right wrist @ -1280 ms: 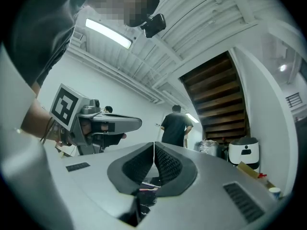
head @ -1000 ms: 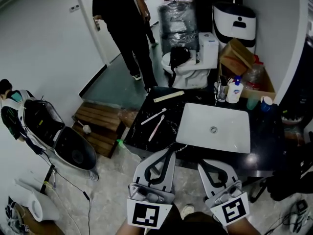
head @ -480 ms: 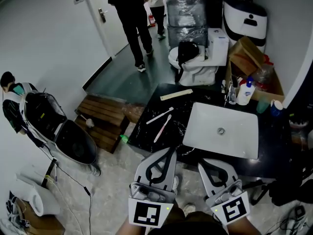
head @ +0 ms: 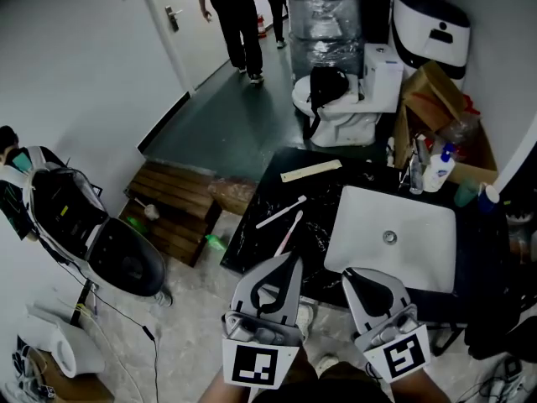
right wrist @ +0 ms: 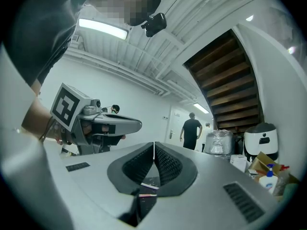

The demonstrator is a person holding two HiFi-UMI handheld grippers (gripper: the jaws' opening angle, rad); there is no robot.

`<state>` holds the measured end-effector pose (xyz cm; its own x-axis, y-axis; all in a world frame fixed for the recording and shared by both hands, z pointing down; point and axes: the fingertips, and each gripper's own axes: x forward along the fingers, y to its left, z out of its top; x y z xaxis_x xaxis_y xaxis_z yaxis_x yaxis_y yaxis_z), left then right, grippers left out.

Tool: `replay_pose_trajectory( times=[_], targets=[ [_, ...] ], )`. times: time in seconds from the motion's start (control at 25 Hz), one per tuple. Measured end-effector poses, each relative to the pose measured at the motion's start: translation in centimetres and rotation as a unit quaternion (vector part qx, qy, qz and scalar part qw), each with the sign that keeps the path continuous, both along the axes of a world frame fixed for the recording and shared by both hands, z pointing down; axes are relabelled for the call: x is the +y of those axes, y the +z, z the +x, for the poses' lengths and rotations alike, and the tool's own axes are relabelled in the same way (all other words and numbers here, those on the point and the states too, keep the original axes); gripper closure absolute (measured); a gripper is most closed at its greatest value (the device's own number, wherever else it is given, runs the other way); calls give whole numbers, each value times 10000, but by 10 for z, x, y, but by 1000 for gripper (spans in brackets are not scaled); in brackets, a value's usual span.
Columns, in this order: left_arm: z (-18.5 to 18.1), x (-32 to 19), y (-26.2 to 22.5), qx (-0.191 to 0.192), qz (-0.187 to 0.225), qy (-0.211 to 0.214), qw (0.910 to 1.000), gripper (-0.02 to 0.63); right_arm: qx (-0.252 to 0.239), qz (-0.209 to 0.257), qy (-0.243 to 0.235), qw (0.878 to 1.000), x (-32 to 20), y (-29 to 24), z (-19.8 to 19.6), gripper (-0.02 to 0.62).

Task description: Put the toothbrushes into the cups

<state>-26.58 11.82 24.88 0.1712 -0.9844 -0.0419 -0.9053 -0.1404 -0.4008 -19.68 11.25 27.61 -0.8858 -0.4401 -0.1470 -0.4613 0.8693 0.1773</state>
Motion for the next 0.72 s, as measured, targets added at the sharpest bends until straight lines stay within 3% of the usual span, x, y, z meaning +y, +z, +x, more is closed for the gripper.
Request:
replay_pose_trajectory(
  times=[0.32, 0.72],
  targets=[
    [-56, -75, 6, -62, -80, 147, 9998, 604, 66, 30, 115, 9999, -76, -2, -57, 561],
    [-103, -145, 12, -291, -204, 744, 9966, 604, -60, 90, 361, 9993, -147, -10, -117, 563]
  ],
)
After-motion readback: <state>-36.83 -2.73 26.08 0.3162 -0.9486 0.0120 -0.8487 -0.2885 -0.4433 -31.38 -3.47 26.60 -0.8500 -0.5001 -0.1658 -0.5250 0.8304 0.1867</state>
